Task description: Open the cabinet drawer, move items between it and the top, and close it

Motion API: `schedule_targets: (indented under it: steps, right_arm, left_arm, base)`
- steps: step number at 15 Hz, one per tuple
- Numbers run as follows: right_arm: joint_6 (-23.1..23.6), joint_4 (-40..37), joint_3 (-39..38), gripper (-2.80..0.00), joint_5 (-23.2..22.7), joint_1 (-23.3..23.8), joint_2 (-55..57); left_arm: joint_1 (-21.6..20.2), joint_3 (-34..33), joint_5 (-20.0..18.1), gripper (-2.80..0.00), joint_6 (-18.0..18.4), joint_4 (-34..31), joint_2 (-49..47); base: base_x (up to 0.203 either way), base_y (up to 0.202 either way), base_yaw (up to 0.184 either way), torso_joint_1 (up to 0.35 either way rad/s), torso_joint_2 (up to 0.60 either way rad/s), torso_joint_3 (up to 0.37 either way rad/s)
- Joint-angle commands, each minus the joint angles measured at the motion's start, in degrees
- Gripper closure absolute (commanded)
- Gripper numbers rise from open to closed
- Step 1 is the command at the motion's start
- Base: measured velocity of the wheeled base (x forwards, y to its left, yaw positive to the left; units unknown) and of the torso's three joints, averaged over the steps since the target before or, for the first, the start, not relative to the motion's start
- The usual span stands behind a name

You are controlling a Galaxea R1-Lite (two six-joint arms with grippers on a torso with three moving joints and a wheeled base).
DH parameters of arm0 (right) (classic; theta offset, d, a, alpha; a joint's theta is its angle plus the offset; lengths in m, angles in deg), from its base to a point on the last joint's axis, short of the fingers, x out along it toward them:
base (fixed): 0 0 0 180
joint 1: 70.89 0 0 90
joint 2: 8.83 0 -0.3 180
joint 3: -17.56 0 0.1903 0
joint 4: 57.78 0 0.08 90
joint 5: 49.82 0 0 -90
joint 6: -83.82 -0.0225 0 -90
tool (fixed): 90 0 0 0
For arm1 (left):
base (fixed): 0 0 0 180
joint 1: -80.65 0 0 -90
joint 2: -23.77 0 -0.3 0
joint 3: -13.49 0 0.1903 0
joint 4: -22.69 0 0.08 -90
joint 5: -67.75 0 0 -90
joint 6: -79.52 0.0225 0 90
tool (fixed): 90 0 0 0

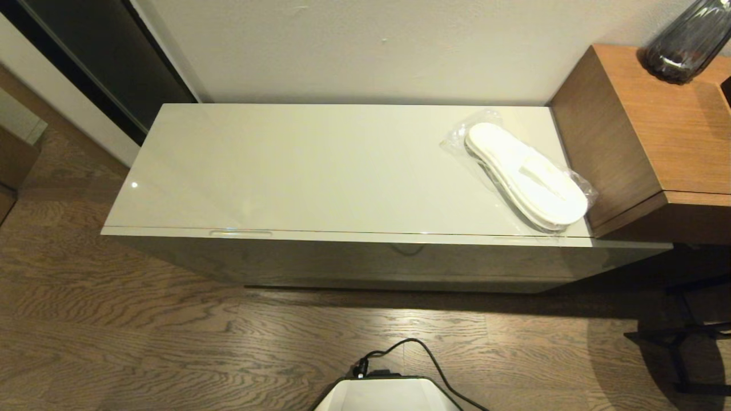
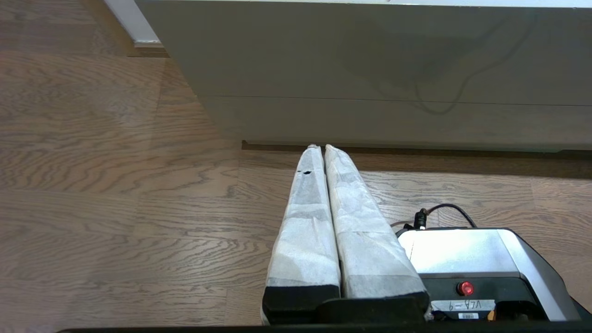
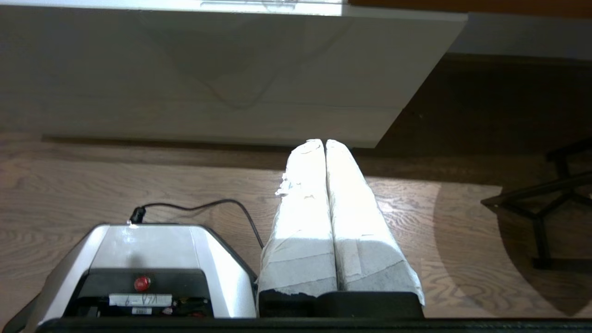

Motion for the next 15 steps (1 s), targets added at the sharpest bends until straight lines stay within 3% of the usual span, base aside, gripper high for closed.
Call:
schedule_targets:
  steps: [1, 15]
  right_arm:
    - [-0.2, 0.1, -0.2, 0.00, 0.0, 0.0, 0.2]
    - [-0.2, 0.0, -0.3, 0.00, 0.0, 0.0, 0.2]
  left_arm:
    - [0.0, 0.0, 0.0, 0.00, 0.0, 0.0, -0.1]
    - [0.0, 0.0, 0.0, 0.00, 0.0, 0.0, -0.1]
  base:
    - [0.000, 0.000, 0.000, 0.000, 0.00, 0.000]
    - [0.000, 0.000, 0.000, 0.000, 0.00, 0.000]
